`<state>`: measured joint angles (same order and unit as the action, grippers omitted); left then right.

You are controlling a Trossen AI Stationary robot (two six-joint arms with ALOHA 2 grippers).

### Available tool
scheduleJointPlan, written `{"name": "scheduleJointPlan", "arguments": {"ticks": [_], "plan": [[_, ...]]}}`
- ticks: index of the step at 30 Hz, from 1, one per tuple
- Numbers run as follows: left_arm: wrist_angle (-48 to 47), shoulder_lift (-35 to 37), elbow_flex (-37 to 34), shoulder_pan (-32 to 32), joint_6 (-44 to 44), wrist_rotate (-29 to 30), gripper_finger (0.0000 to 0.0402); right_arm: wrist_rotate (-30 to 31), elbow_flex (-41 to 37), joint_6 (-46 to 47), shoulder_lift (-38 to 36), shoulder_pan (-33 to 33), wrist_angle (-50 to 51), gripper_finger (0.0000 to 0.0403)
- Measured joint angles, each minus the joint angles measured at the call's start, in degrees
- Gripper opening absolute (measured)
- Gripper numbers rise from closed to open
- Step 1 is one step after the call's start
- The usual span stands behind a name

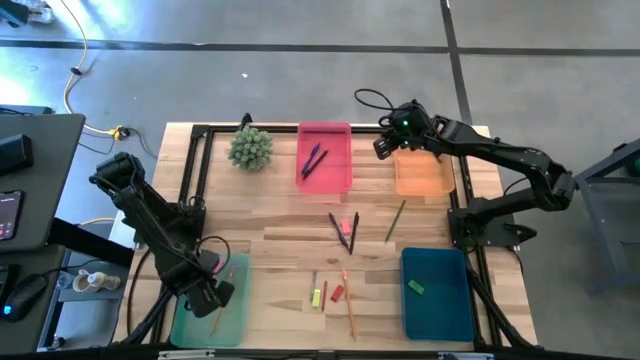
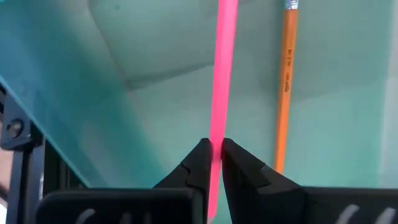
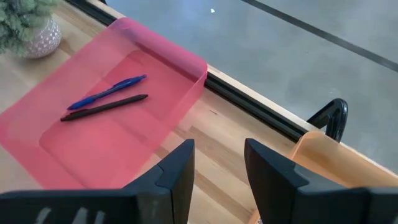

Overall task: Sort crayons/erasers/pens/pencils in bins
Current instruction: Put the pink pencil into the green bin, then put the violet pen into the red bin

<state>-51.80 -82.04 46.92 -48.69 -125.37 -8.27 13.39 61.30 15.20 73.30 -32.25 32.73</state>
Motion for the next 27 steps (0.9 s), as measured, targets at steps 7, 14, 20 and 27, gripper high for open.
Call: {"name": "scheduleJointPlan", "arguments": {"ticks": [7, 14, 20, 27], "plan": [[2.54, -1.12, 0.00, 0.13, 1.35, 0.37, 0.0081, -0.18, 0.00, -1.34, 0.02, 0.04, -0.14, 0.0133], [3.75, 1.34, 0.00, 2.73, 1.25, -0.02, 0.0122, -0.30, 0.00, -2.69, 0.02, 0.04, -0.66, 0.0133], [3.28, 7.03, 0.00, 5.21, 3.01, 1.44, 0.0123, -0.87, 0.00, -2.69, 0.02, 0.04, -0.89, 0.0133], [-1.10, 16.03, 0.00, 7.24, 3.02, 15.95, 0.0118, -4.41, 0.00, -2.58, 0.02, 0.95, -0.98, 0.0133]]}}
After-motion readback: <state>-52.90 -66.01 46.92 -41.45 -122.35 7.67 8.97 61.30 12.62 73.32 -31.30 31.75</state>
